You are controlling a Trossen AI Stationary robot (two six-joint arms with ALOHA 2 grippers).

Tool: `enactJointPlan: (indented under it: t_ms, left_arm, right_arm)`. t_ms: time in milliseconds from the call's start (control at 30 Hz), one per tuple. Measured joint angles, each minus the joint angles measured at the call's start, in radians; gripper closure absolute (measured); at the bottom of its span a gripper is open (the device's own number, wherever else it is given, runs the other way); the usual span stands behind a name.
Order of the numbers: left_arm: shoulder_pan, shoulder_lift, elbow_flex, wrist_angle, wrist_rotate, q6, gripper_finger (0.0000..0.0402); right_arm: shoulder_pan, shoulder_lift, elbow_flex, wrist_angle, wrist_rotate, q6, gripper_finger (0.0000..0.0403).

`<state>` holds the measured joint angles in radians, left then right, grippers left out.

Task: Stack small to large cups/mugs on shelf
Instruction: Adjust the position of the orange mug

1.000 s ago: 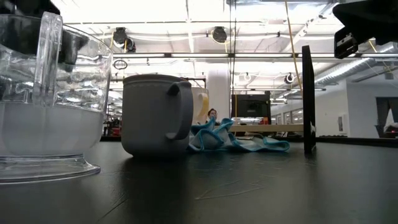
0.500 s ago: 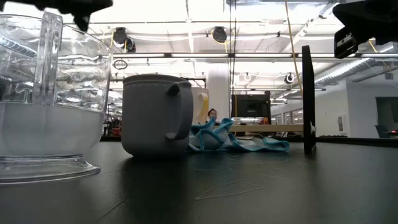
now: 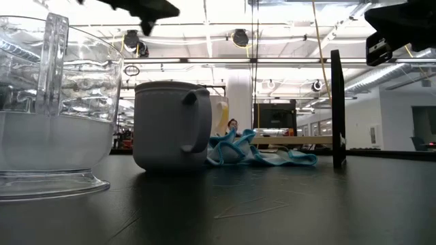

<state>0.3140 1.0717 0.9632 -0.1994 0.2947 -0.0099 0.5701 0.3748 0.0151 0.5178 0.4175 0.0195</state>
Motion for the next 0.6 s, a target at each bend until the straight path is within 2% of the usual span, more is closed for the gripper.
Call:
enactJointPlan:
  t_ms: [233, 433, 600]
  left_arm:
    - [0.056, 0.211, 0.237, -0.171, 0.022, 0.083, 0.0401]
    - [0.086, 0.374, 0.417, -0.316, 0.022, 0.069, 0.0401]
    - [0.107, 0.503, 0.568, -0.47, 0.021, 0.118, 0.0401]
  right_arm:
    - [0.0, 0.0, 0.0, -0.031, 0.0, 0.021, 0.0403]
    - [0.0, 0.0, 0.0, -0.03, 0.0, 0.029, 0.0403]
    - [0.0, 0.0, 0.0, -0.03, 0.0, 0.029, 0.0403]
